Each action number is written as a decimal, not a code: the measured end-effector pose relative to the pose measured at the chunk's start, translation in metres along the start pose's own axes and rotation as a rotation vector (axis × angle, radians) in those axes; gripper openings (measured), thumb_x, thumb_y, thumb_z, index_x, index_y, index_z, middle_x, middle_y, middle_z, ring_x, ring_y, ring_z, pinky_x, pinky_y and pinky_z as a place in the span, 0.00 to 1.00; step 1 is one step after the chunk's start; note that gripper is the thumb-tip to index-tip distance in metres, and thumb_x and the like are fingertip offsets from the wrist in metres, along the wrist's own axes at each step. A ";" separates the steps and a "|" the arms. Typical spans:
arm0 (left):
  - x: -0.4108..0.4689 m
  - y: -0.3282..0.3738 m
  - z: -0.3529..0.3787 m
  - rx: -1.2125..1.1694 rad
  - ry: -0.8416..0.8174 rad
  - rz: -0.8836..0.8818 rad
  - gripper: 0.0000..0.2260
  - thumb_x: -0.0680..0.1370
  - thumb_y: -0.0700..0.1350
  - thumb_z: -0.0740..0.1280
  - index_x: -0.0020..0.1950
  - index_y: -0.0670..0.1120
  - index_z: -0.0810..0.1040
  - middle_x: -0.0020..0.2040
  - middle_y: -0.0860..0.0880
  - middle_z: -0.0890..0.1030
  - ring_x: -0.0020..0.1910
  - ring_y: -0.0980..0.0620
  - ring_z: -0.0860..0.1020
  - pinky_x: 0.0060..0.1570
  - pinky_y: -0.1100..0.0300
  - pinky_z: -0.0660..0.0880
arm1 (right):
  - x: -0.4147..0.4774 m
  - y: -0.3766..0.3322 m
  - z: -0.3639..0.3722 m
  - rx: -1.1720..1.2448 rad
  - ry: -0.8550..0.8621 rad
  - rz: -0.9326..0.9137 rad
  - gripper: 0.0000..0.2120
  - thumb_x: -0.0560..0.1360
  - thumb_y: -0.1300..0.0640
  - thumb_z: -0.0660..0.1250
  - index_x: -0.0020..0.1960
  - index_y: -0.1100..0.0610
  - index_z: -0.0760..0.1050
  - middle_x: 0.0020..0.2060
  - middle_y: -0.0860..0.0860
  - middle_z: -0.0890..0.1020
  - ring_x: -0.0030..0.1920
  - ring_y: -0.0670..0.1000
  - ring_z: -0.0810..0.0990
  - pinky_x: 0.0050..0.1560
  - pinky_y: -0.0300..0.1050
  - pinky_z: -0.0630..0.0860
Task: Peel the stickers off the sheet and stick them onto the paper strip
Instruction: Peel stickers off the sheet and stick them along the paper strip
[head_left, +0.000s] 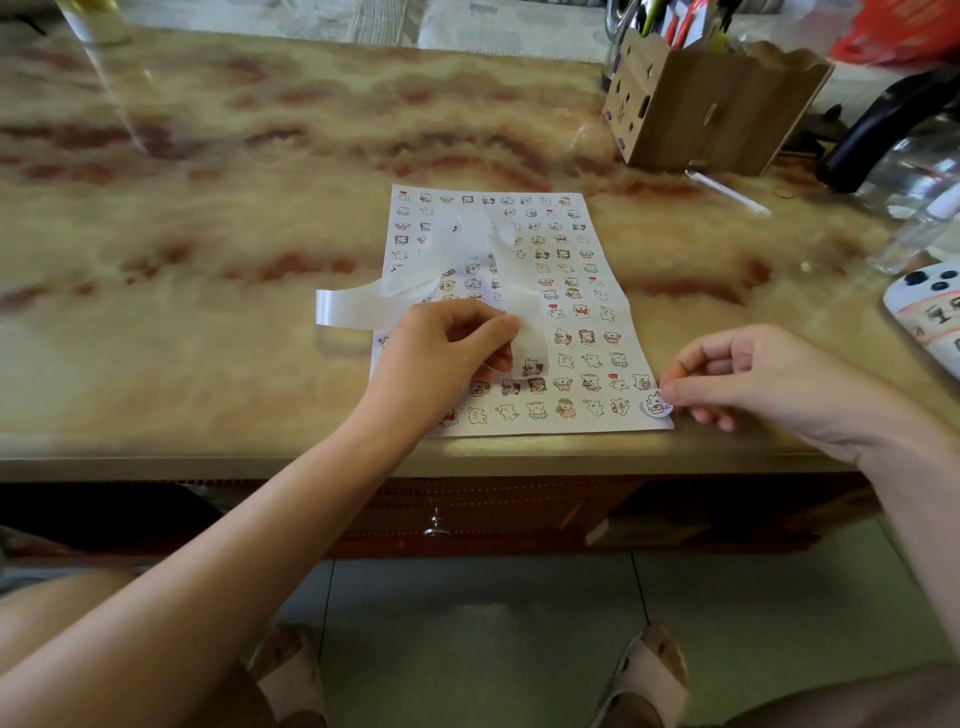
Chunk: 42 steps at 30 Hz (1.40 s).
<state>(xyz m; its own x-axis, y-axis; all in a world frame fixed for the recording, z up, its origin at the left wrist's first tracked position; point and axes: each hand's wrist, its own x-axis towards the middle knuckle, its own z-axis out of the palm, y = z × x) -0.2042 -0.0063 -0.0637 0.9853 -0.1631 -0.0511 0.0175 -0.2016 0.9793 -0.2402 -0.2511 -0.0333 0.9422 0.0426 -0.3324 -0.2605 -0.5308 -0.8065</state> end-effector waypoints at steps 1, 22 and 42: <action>0.000 0.000 0.000 0.006 -0.001 0.001 0.08 0.78 0.42 0.67 0.46 0.38 0.82 0.43 0.39 0.84 0.38 0.52 0.82 0.47 0.59 0.81 | 0.000 0.000 0.000 0.000 0.002 -0.001 0.02 0.69 0.65 0.73 0.41 0.62 0.81 0.28 0.54 0.81 0.28 0.47 0.73 0.25 0.33 0.69; 0.000 -0.001 0.001 0.035 0.002 -0.008 0.08 0.78 0.44 0.67 0.46 0.41 0.83 0.41 0.43 0.85 0.39 0.50 0.83 0.53 0.50 0.80 | 0.001 0.002 0.008 -0.013 0.072 -0.006 0.02 0.70 0.65 0.73 0.40 0.61 0.80 0.27 0.52 0.81 0.25 0.44 0.74 0.24 0.33 0.70; 0.000 -0.001 0.002 0.030 0.011 -0.013 0.07 0.78 0.42 0.67 0.44 0.41 0.82 0.40 0.42 0.85 0.35 0.54 0.81 0.48 0.59 0.81 | 0.003 0.010 0.019 -0.136 0.182 -0.095 0.05 0.70 0.62 0.73 0.37 0.54 0.79 0.29 0.48 0.80 0.26 0.43 0.73 0.24 0.30 0.66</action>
<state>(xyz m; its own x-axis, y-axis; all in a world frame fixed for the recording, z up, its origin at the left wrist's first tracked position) -0.2048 -0.0082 -0.0653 0.9869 -0.1491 -0.0617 0.0257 -0.2326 0.9722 -0.2442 -0.2401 -0.0521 0.9868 -0.0492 -0.1545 -0.1499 -0.6410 -0.7528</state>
